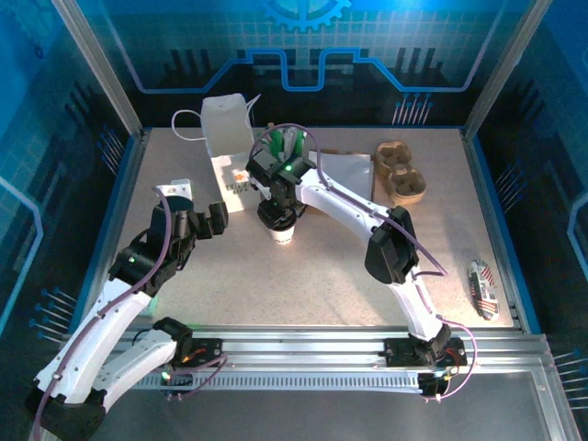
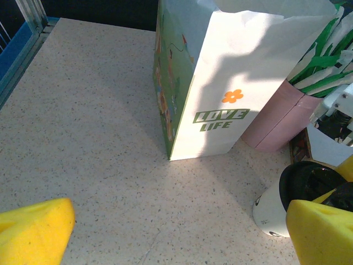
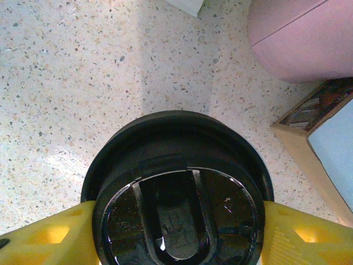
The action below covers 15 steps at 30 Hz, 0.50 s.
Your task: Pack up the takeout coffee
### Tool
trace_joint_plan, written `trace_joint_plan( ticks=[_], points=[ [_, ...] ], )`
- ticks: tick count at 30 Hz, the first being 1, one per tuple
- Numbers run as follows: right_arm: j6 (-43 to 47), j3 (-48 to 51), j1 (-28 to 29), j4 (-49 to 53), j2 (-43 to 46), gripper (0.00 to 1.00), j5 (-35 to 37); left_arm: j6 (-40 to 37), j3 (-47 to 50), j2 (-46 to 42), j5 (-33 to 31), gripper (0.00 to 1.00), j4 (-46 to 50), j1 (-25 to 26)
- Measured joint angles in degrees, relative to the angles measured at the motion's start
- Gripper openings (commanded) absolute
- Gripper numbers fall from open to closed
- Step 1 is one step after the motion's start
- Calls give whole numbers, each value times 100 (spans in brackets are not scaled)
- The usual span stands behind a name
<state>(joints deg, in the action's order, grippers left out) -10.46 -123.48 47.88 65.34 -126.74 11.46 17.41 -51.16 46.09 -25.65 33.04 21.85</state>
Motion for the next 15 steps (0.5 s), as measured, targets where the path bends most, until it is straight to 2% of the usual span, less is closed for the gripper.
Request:
trace_joint_plan(
  ticks=[15],
  points=[
    [-22, 564, -31, -476, 247, 62, -85, 0, 0, 57, 22, 99, 4, 0]
  ],
)
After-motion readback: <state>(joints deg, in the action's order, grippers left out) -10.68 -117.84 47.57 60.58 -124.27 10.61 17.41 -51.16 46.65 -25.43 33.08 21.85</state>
